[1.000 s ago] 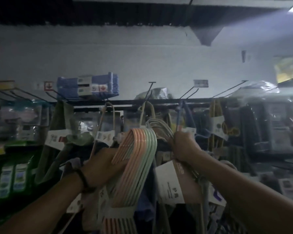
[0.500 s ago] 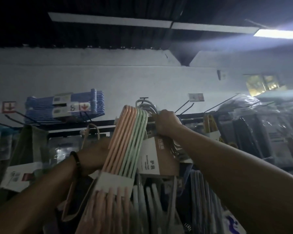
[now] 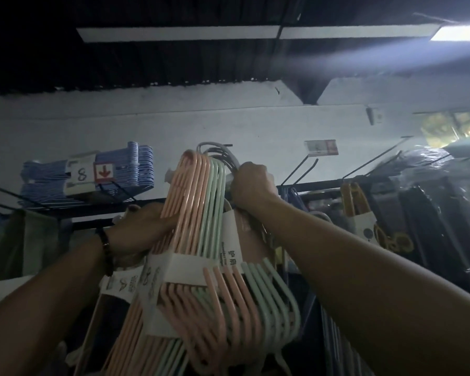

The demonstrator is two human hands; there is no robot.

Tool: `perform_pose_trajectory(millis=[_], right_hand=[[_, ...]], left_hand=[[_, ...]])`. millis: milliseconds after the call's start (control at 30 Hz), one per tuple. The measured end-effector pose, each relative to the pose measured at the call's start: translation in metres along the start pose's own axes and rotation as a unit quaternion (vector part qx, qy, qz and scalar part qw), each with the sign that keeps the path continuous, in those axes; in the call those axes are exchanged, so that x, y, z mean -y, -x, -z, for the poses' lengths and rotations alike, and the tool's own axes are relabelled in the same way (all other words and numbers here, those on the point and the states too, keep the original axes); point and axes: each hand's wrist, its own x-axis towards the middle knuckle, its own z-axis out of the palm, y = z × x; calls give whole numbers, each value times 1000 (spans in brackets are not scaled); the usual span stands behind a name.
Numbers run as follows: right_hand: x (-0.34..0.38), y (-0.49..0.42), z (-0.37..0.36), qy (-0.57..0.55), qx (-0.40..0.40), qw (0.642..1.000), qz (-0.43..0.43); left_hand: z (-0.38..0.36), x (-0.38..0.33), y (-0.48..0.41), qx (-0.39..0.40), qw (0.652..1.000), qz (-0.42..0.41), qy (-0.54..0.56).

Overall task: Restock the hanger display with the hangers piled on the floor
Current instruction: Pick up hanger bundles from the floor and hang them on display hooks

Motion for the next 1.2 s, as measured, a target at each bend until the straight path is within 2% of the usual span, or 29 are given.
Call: perform_pose_trajectory(millis=[200,367,467,633,867,1067,1200], right_hand=[[-8,12,6,25,63,995,73],[-16,10,16,11,49,998,44],[-10,5,16,28,70,995,60],[-4,-1,-2,24,137,988,64],[0,-21,-30,123,165,971,122],[-25,-23,-94,66,149,985,63],[-43,-13,-114,55,173,983,7]], left_hand=[[-20,-3,3,39,999,2,27],[-24,-8,-1,44,998,-34,42],[-14,-9,-9,14,999,-11,44],[2,-4,-8,9,998,38,44],[22,-4,-3,-72,993,97,17],[33,4,24,-138,973,174,-68],[33,14,44,-166,965,179,-92]])
